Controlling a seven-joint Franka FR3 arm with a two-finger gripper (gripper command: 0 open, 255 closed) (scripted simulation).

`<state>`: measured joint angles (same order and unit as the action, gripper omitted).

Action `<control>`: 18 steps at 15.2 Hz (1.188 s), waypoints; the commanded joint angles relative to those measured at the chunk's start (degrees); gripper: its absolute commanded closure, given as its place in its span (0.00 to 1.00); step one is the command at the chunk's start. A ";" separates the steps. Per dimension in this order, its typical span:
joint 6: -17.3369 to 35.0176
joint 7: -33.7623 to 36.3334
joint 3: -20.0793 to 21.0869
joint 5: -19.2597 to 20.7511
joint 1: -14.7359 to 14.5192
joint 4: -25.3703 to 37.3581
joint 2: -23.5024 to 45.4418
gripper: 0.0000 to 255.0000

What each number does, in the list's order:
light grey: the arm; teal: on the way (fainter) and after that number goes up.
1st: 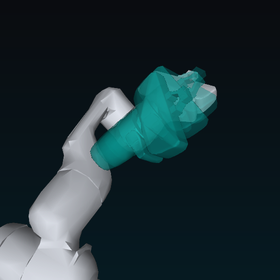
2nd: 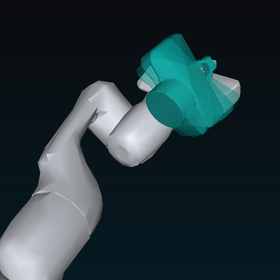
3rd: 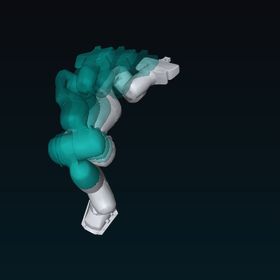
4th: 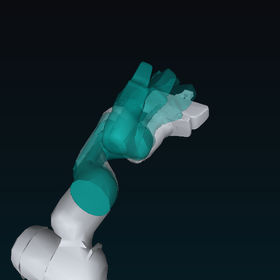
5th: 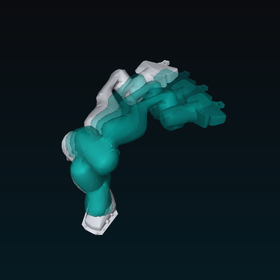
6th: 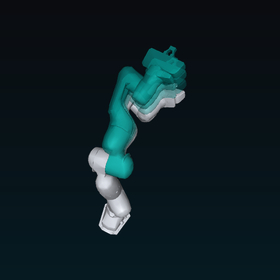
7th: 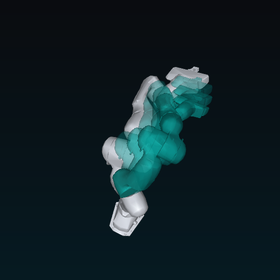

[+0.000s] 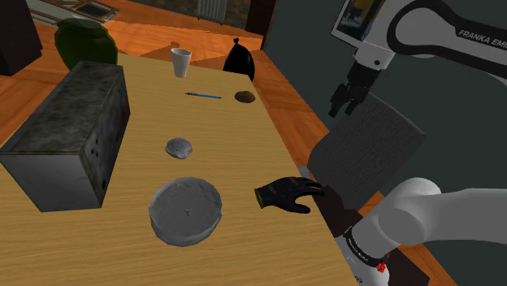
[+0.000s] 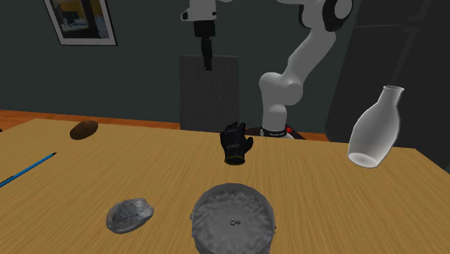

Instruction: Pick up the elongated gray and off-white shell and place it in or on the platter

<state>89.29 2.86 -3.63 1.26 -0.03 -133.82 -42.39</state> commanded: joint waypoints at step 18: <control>16.35 27.82 13.75 -15.99 -3.68 4.12 23.09 0.00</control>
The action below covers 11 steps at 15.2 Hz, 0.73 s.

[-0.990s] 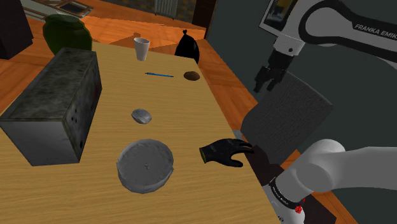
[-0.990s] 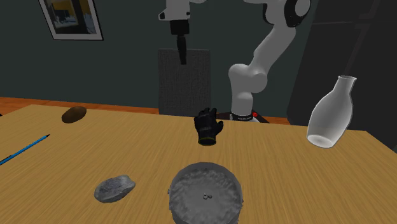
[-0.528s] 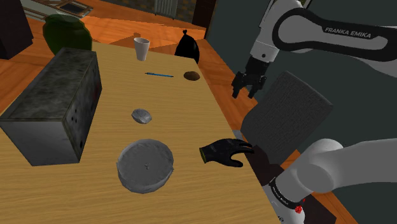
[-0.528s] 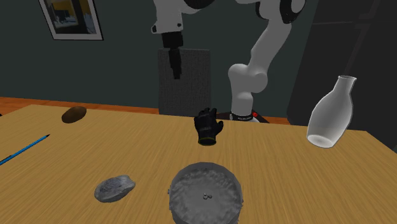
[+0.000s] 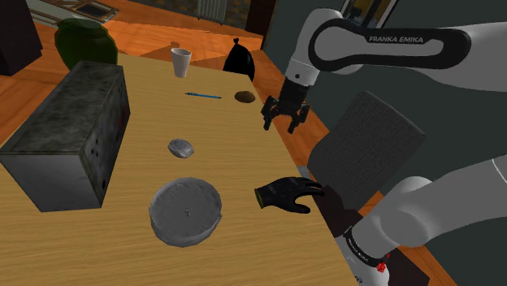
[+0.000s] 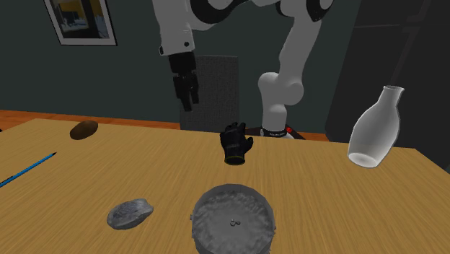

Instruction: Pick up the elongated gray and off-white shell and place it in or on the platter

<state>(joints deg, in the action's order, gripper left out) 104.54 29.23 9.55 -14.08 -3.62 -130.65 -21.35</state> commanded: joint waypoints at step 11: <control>10.29 16.87 5.65 -4.54 -2.57 14.78 23.85 0.00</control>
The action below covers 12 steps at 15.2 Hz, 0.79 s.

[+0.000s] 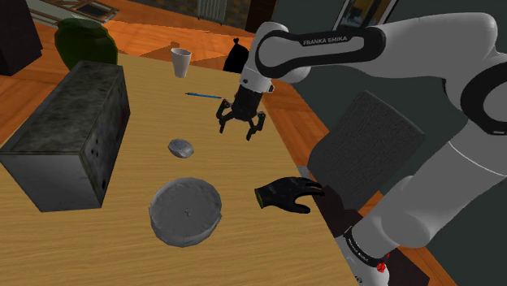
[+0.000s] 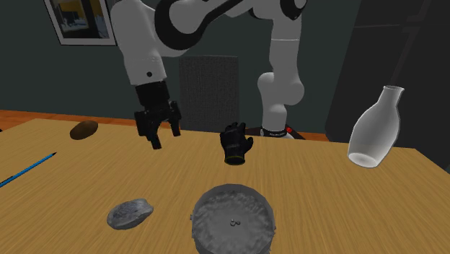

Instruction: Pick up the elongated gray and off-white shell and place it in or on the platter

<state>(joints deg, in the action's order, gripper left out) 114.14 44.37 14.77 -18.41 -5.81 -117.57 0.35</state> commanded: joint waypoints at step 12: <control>4.15 16.85 0.91 -0.21 -5.36 27.53 28.75 0.00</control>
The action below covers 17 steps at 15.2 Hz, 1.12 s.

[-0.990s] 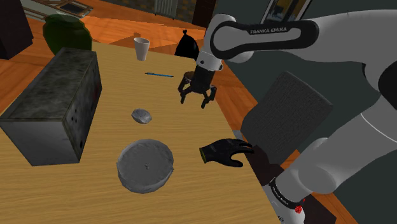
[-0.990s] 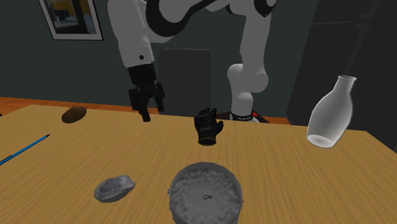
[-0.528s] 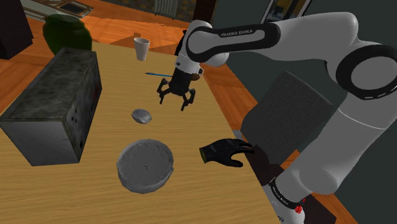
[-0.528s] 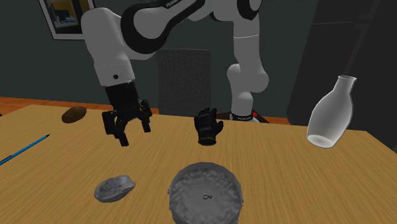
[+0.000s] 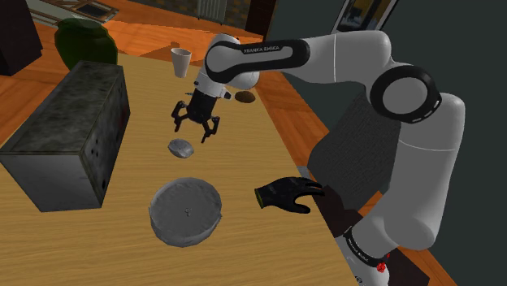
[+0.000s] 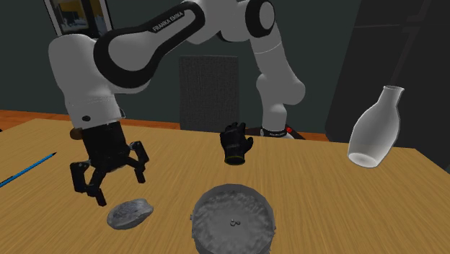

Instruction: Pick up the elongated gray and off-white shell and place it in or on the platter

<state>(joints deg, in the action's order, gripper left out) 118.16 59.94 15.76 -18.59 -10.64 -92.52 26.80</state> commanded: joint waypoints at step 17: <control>4.62 1.56 0.10 -0.08 -2.03 1.62 5.52 1.00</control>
<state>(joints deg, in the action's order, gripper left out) 122.78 61.51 15.85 -18.66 -12.67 -90.89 32.30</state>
